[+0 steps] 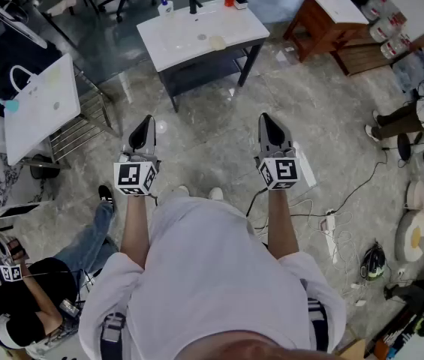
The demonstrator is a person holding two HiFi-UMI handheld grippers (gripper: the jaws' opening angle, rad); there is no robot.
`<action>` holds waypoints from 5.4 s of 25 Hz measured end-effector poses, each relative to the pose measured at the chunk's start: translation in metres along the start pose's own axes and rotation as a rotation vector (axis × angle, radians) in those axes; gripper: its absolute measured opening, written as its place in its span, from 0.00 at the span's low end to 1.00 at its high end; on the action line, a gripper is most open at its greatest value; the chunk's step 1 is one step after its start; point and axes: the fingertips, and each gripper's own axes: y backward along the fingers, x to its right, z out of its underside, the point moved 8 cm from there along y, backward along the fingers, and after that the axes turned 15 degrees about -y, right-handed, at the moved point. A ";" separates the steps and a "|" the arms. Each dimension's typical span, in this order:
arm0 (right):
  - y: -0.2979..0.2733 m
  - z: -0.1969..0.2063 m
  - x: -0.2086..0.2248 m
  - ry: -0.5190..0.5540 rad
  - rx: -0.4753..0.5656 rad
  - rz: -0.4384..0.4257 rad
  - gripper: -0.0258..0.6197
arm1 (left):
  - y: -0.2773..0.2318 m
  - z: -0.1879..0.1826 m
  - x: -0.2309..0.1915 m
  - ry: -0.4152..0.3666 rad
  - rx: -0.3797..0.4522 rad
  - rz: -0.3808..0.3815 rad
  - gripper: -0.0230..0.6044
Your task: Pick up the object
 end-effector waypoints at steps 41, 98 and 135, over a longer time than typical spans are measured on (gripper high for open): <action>-0.058 0.036 0.093 -0.108 -0.068 -0.056 0.04 | -0.113 0.004 0.055 -0.068 -0.069 0.054 0.04; -0.476 0.098 0.196 -0.142 -0.419 -0.033 0.47 | -0.418 0.086 -0.144 0.017 -0.168 -0.100 0.04; -0.581 0.273 0.222 -0.123 -0.849 -0.064 0.72 | -0.266 0.089 -0.154 0.011 -0.440 -0.536 0.04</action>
